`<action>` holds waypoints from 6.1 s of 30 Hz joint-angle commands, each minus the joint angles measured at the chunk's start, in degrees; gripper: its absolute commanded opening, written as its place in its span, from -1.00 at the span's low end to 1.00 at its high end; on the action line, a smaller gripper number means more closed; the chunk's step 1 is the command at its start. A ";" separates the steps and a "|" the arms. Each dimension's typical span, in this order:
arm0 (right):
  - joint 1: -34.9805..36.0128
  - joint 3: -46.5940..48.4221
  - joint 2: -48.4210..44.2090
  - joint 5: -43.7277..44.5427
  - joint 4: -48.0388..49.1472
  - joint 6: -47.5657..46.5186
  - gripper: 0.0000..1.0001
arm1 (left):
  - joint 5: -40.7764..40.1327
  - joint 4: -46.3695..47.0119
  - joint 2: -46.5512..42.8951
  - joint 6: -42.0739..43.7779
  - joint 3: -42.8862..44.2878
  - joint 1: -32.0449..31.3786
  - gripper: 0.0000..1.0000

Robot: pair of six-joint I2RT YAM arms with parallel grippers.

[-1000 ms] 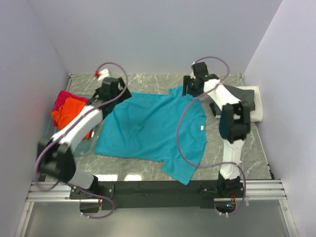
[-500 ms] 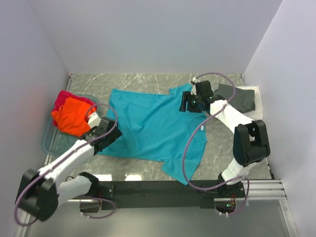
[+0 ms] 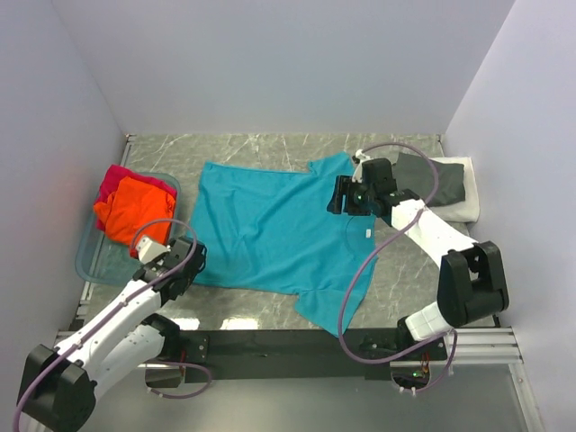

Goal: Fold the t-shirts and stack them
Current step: Flatten the tshirt out

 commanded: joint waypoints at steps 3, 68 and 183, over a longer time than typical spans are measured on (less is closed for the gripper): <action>0.65 -2.60 -4.28 -0.37 2.01 0.41 0.39 | -2.68 -3.09 -3.23 -7.63 -1.94 -0.21 0.40; 46.52 -29.58 -42.69 15.19 -33.84 45.13 0.35 | -1.19 1.74 -11.14 2.38 -6.86 -0.21 -0.99; 68.94 -16.40 -40.93 33.18 -52.48 65.80 -1.00 | 7.34 0.25 -15.36 11.16 -3.62 -0.21 -0.99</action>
